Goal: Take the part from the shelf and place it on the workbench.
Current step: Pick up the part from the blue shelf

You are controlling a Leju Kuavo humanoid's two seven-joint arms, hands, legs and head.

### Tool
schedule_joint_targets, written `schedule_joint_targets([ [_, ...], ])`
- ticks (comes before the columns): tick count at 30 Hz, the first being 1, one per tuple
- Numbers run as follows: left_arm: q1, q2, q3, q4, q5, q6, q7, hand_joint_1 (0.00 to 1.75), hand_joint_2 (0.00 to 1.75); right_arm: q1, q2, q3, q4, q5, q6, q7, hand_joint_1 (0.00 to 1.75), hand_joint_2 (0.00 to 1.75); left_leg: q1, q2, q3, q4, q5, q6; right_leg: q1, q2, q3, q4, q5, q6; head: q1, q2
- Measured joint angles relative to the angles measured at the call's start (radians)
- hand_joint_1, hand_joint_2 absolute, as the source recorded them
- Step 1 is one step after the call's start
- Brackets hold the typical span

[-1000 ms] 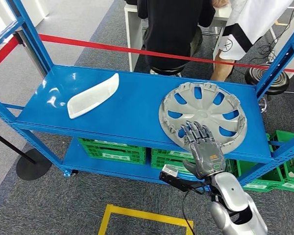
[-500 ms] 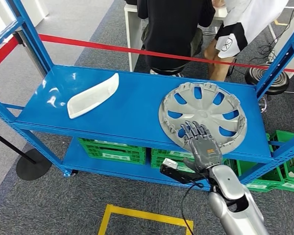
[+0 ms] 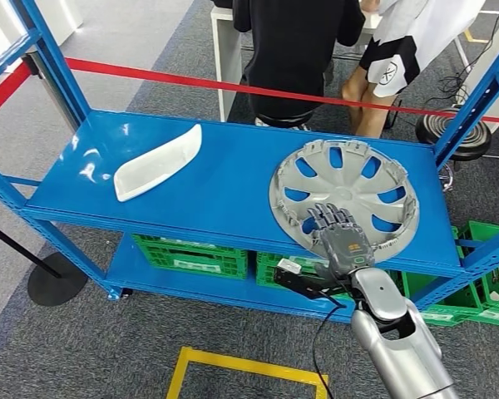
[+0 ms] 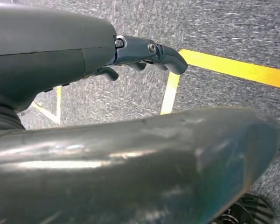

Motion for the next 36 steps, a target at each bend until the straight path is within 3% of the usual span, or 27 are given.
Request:
schedule_joint_targets([
  [12, -0.001, 0.004, 0.0, 0.0, -0.011, 0.0, -0.001, 0.0, 0.0, -0.097, 0.008, 0.001, 0.141, 0.03, 0.011, 0.031, 0.0, 1.75, 0.0, 0.0, 0.0, 0.0, 0.0, 0.0, 0.0, 0.0, 0.0, 0.0, 0.0, 0.0, 0.0, 0.0],
  [36, 0.0, 0.007, 0.0, 0.0, -0.017, -0.007, -0.016, 0.0, 0.0, -0.098, 0.008, -0.051, 0.211, 0.057, 0.004, 0.059, 0.0, 1.75, 0.0, 0.0, 0.0, 0.0, 0.001, 0.0, 0.0, 0.0, 0.0, 0.0, 0.002, 0.001, 0.0, 0.0],
])
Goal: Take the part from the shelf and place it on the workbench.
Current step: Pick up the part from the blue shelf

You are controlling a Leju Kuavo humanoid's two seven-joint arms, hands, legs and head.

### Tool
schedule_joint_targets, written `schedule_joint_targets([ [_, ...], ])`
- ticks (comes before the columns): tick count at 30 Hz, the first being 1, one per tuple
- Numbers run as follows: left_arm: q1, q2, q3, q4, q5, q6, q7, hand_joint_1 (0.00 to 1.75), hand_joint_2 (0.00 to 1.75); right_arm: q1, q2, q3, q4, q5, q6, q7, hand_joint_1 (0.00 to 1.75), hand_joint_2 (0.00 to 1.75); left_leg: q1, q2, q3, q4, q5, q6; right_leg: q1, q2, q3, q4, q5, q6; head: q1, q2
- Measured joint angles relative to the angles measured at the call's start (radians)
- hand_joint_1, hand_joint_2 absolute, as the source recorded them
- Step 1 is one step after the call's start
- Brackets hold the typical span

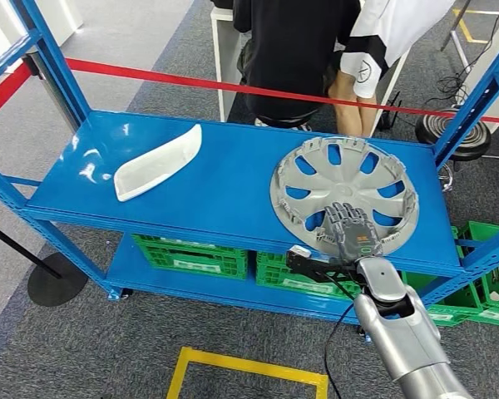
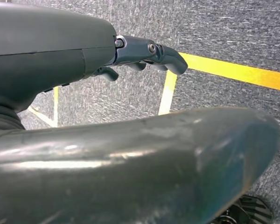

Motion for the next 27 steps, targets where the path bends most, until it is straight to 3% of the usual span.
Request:
schedule_joint_targets([
  [27, 0.0, 0.001, 0.005, 0.0, -0.004, 0.005, 0.015, 0.0, 0.0, -0.015, -0.011, -0.055, 0.1, -0.005, 0.042, -0.001, 0.0, 1.75, 0.0, 0.0, 0.0, 0.0, 0.0, 0.0, 0.0, 0.0, 0.0, 0.0, 0.0, 0.0, 0.0, 0.0],
])
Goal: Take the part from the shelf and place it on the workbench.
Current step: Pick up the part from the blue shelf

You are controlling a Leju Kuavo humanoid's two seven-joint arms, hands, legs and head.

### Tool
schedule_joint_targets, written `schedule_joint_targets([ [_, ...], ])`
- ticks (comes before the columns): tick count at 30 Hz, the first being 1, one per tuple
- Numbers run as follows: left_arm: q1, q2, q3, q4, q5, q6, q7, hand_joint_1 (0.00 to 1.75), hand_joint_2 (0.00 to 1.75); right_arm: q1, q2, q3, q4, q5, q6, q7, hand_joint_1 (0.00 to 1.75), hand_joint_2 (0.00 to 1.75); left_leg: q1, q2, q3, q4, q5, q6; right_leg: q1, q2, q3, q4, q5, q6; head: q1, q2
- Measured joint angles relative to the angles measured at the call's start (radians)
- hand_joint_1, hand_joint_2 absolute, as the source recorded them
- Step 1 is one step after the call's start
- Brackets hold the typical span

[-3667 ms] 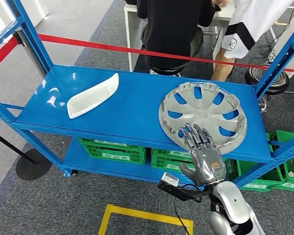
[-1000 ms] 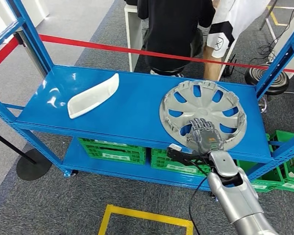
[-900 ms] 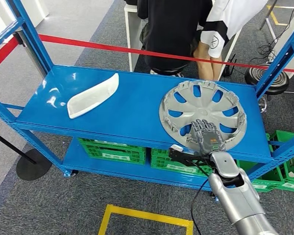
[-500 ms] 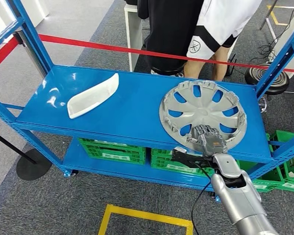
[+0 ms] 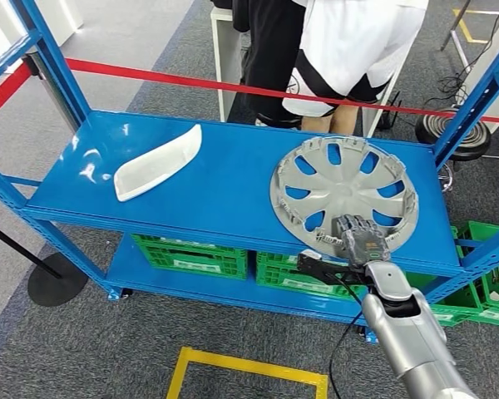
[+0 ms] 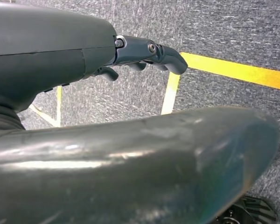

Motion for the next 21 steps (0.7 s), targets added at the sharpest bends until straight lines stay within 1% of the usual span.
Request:
schedule_joint_targets([
  [7, 0.0, 0.0, 0.0, 0.0, -0.006, 0.001, 0.0, 0.0, 0.0, -0.024, 0.003, 0.0, 0.047, 0.006, -0.002, 0.0, 0.0, 1.75, 0.0, 0.0, 0.001, 0.0, 0.0, 0.0, 0.0, 0.0, 0.001, 0.0, 0.0, 0.0, 0.0, 0.0],
  [12, 0.0, 0.0, 0.0, 0.0, -0.008, 0.001, 0.001, 0.0, 0.0, -0.043, 0.008, 0.0, 0.092, 0.014, -0.023, -0.003, 0.0, 1.75, 0.0, 0.0, 0.003, 0.0, 0.0, 0.0, 0.0, 0.0, 0.003, 0.0, 0.001, 0.0, 0.0, 0.0],
  [21, 0.0, 0.0, 0.0, 0.0, -0.009, 0.001, 0.001, 0.0, 0.0, -0.055, 0.012, 0.0, 0.134, 0.031, -0.029, -0.004, 0.0, 1.75, 0.0, 0.0, 0.008, 0.0, 0.0, 0.0, 0.0, 0.0, 0.008, 0.0, 0.001, 0.0, 0.0, 0.0],
])
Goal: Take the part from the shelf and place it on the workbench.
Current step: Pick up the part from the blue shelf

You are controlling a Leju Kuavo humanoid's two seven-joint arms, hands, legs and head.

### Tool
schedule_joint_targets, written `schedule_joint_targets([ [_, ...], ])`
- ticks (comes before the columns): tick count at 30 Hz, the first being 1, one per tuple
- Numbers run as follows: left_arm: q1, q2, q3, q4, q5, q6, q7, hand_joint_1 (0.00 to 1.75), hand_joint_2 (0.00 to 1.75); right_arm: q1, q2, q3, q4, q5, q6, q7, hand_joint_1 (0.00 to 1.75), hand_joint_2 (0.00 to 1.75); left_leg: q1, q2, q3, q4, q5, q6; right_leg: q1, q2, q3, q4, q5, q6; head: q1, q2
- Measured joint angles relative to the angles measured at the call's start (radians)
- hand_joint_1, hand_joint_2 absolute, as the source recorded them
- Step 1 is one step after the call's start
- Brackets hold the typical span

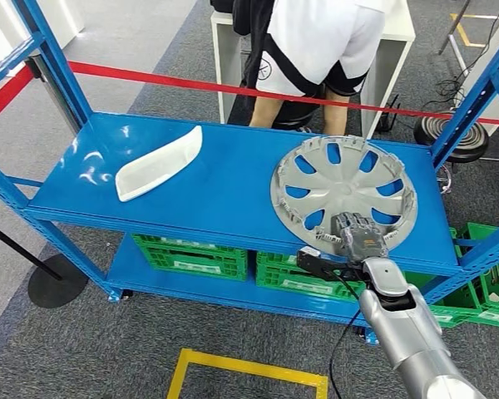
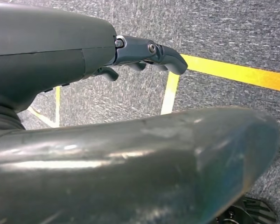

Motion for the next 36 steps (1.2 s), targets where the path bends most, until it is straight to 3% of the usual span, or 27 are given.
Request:
schedule_joint_targets([
  [8, 0.0, 0.0, 0.014, 0.0, 0.004, 0.01, -0.001, 0.0, 0.0, -0.015, 0.005, -0.003, 0.048, 0.017, -0.006, -0.003, 0.0, 1.75, 0.0, 0.0, 0.008, 0.0, -0.001, 0.0, 0.0, 0.001, 0.005, -0.001, -0.005, -0.004, 0.0, 0.0],
  [31, 0.0, 0.0, 0.02, 0.0, 0.007, 0.011, -0.001, 0.0, 0.0, -0.02, 0.014, -0.02, 0.075, 0.02, -0.012, -0.003, 0.0, 1.75, 0.0, 0.0, 0.018, 0.0, -0.003, 0.001, 0.0, 0.001, 0.011, -0.001, -0.008, -0.004, 0.0, 0.0],
  [33, 0.0, 0.0, 0.021, 0.0, 0.009, 0.011, -0.001, 0.0, 0.0, -0.016, 0.014, -0.024, 0.076, 0.019, -0.019, -0.003, 0.1, 1.75, 0.0, 0.0, 0.019, 0.0, -0.004, 0.001, 0.0, 0.001, 0.012, -0.001, -0.009, -0.004, 0.0, 0.0],
  [34, 0.0, 0.0, 0.021, 0.0, 0.01, 0.011, -0.001, 0.0, 0.0, -0.013, 0.014, -0.026, 0.076, 0.018, -0.023, -0.003, 0.24, 1.75, 0.0, 0.0, 0.019, 0.0, -0.004, 0.001, 0.0, 0.001, 0.013, -0.001, -0.009, -0.004, 0.0, 0.0],
  [36, 0.0, 0.0, 0.022, 0.0, 0.014, 0.012, -0.001, 0.0, 0.0, -0.004, 0.014, -0.033, 0.076, 0.015, -0.031, -0.004, 0.89, 1.75, 0.0, 0.0, 0.02, 0.0, -0.004, 0.002, 0.0, 0.0, 0.013, -0.001, -0.009, -0.004, 0.0, 0.0],
])
